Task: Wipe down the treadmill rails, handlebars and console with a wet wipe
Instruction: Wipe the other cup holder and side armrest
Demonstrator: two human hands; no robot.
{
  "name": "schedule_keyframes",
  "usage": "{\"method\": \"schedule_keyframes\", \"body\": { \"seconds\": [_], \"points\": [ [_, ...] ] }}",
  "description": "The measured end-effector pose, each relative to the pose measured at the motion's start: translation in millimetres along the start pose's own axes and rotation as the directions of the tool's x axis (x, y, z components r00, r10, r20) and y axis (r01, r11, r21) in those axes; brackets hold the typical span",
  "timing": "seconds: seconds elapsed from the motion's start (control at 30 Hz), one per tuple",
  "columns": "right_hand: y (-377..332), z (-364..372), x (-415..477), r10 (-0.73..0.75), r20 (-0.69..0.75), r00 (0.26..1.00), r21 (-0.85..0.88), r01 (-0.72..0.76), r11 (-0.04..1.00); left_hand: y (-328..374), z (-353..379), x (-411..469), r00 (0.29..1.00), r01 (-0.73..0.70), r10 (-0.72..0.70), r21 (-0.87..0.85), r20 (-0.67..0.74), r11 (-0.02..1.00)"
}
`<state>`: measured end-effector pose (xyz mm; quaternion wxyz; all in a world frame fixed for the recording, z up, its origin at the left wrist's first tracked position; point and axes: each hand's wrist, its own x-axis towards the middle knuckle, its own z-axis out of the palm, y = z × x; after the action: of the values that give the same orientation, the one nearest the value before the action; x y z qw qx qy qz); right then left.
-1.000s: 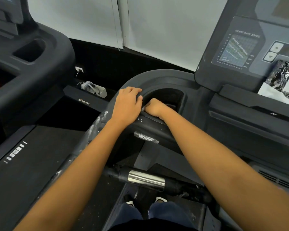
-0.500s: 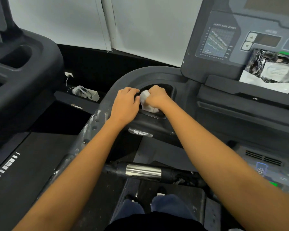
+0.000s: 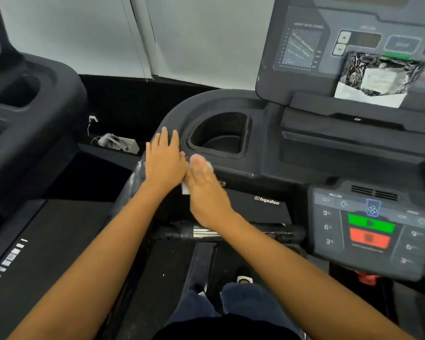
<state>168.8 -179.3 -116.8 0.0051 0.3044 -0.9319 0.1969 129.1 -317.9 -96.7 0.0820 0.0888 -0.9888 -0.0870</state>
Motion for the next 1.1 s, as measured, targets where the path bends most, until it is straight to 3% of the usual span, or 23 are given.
{"method": "schedule_keyframes", "body": {
  "seconds": [0.07, 0.2, 0.3, 0.37, 0.43, 0.57, 0.8, 0.87, 1.0, 1.1],
  "points": [
    [-2.5, -2.2, -8.1, -0.013, 0.125, 0.992, -0.046, 0.019, 0.999, -3.5, -2.3, -2.8, 1.0, -0.003, 0.003, 0.005, 0.011, 1.0],
    [28.4, -22.7, -39.2, 0.302, -0.084, 0.95, -0.168, -0.312, 0.935, -14.6, -2.7, -9.4, 1.0, -0.002, 0.001, 0.03, 0.024, 1.0],
    [29.9, -32.3, -37.6, 0.472, -0.094, 0.877, -0.191, -0.481, 0.856, -14.1, -1.9, -15.7, 1.0, -0.005, 0.004, 0.05, 0.019, 0.999],
    [9.5, -25.7, -15.3, 0.451, -0.085, 0.888, -0.125, -0.459, 0.88, -9.7, -3.0, -17.1, 1.0, 0.006, -0.008, 0.056, 0.021, 0.998],
    [-10.6, -12.1, 9.8, 0.322, -0.049, 0.945, -0.084, -0.325, 0.942, -6.1, -3.9, -18.8, 0.999, 0.01, -0.013, 0.077, 0.038, 0.997],
    [-1.5, -16.0, 30.2, 0.135, 0.047, 0.99, -0.183, -0.125, 0.975, -8.2, -4.7, -26.1, 0.999, 0.0, -0.003, 0.066, 0.038, 0.998],
    [44.2, -35.2, -26.9, 0.385, -0.047, 0.922, -0.295, -0.381, 0.876, -16.4, -4.3, -35.9, 0.999, 0.052, -0.052, 0.022, -0.007, 0.998],
    [34.2, -29.9, -6.6, 0.34, -0.03, 0.94, -0.268, -0.335, 0.903, -15.8, -4.8, -37.2, 0.998, 0.064, -0.064, 0.029, -0.008, 0.998],
    [36.9, -27.9, 16.6, 0.113, 0.035, 0.993, -0.308, -0.097, 0.947, -14.0, -7.0, -39.4, 0.994, 0.107, -0.107, 0.012, -0.007, 0.994],
    [56.3, -39.2, -18.0, 0.189, -0.005, 0.982, -0.342, -0.179, 0.923, -13.4, -8.0, -41.8, 0.992, 0.124, -0.124, 0.001, -0.008, 0.992]
  ]
}}
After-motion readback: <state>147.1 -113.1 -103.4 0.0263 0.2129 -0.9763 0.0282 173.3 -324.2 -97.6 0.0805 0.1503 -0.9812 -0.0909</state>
